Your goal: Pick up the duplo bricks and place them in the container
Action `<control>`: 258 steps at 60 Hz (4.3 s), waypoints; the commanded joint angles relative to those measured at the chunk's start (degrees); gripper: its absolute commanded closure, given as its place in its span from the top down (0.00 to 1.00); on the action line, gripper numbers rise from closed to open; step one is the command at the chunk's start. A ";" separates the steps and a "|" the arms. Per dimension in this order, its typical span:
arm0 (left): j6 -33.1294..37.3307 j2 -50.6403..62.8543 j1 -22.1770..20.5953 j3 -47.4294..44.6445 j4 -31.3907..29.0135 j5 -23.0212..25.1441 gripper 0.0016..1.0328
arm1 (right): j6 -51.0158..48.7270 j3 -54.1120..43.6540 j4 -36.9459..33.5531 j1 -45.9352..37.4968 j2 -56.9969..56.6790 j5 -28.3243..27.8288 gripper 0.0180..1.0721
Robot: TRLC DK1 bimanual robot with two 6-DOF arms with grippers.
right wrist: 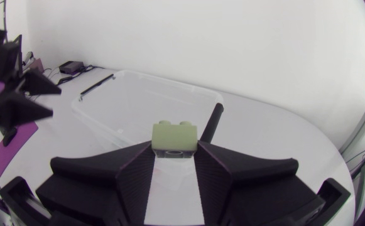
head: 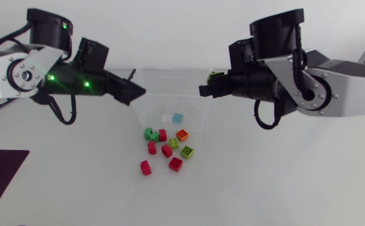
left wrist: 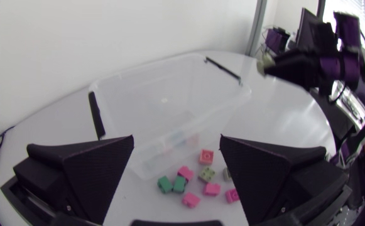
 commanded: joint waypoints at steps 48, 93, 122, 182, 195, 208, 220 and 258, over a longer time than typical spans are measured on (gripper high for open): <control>26.93 8.26 -8.96 -16.24 -8.55 -2.23 0.91 | -3.40 21.02 1.23 -2.09 23.27 -0.08 0.74; 27.19 19.16 -8.52 -13.17 -2.23 -3.28 0.36 | -5.68 -16.78 3.78 11.79 -2.40 -6.23 0.86; 23.85 6.33 -7.03 -15.89 0.06 -0.20 0.28 | -9.11 -12.47 1.58 13.20 13.34 -12.21 0.86; 4.43 4.66 -0.35 7.14 5.07 0.76 0.28 | -18.07 8.89 -19.25 14.17 30.83 -12.83 0.80; 3.11 7.56 -0.17 9.95 6.12 0.50 0.28 | -18.34 12.67 -24.26 12.50 33.20 -12.83 0.63; 2.41 10.02 -0.17 12.76 6.04 0.41 0.28 | -18.42 15.22 -26.81 11.88 35.84 -12.91 0.40; 0.47 12.92 -1.40 14.43 8.76 -2.67 0.28 | -18.07 13.46 -26.45 11.88 34.43 -13.00 0.29; -1.81 15.65 -1.49 13.64 14.12 -8.38 0.91 | -17.90 15.83 -34.63 1.60 7.62 -15.29 0.27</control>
